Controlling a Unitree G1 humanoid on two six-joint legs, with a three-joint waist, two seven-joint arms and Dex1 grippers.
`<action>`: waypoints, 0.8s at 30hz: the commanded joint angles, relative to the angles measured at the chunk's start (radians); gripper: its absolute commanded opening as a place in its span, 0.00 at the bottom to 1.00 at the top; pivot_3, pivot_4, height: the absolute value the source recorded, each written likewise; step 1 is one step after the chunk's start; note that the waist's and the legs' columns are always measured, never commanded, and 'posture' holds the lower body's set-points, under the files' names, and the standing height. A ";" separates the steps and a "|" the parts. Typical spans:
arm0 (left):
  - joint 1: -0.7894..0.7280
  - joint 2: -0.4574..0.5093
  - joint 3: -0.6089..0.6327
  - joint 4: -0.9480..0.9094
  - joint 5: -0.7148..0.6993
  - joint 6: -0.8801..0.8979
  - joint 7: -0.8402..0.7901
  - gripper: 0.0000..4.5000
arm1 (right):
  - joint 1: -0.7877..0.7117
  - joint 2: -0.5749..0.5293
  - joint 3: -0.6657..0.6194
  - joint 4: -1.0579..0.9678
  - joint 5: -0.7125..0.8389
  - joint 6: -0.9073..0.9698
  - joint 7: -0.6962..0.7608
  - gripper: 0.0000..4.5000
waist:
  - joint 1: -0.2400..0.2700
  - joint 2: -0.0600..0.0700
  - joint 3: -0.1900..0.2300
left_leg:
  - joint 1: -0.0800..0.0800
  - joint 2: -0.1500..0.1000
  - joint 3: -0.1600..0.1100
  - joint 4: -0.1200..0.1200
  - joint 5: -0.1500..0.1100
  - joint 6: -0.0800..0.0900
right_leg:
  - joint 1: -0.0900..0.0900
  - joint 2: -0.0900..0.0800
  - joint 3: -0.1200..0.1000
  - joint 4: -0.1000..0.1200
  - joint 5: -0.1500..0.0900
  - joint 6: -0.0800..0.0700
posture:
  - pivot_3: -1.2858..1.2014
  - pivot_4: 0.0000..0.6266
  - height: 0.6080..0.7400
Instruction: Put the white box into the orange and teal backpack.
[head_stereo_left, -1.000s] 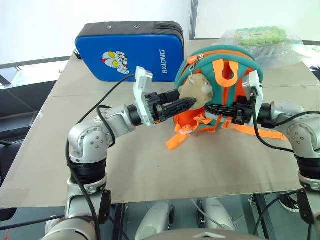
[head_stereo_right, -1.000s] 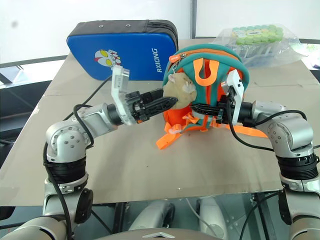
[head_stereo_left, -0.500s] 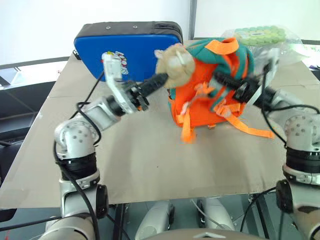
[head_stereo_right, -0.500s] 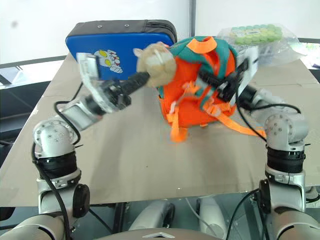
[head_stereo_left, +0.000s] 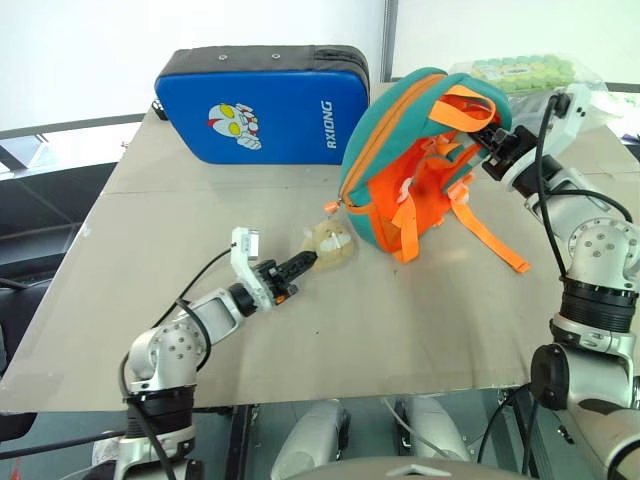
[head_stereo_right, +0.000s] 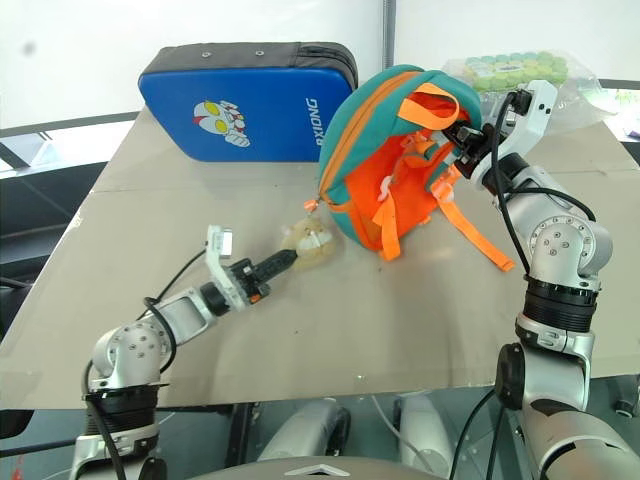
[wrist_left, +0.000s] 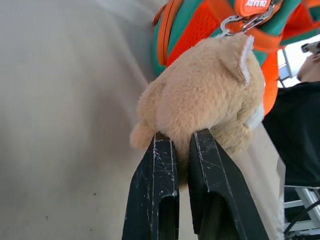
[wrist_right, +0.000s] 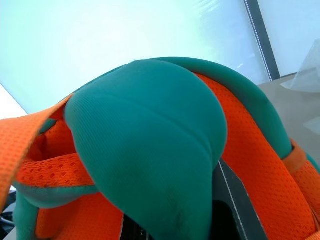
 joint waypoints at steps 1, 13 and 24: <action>0.025 -0.054 -0.058 0.029 0.077 0.004 0.085 0.01 | -0.049 -0.020 -0.100 -0.014 0.008 -0.068 -0.065 0.00 | 0.000 0.000 0.000 | 0.000 0.000 0.000 0.000 0.000 0.000 | 0.000 0.000 0.000 0.000 0.000 0.000 | 0.52 0.24 0.99; -0.256 -0.118 -0.117 0.142 0.305 -0.274 0.079 0.01 | 0.112 -0.124 0.057 -0.202 -0.053 -0.021 0.030 0.00 | -0.001 0.001 -0.001 | -0.002 0.000 0.000 0.000 0.000 0.000 | -0.002 0.000 0.000 0.000 0.000 0.000 | 0.52 0.24 0.99; -0.129 0.116 -0.146 -0.030 0.414 -0.412 -0.189 0.76 | 0.373 -0.330 0.157 -0.376 -0.122 -0.045 0.334 0.98 | -0.020 0.001 -0.001 | -0.001 0.001 0.002 -0.004 0.000 0.000 | -0.003 0.000 0.002 -0.002 0.000 0.000 | 0.52 0.24 0.99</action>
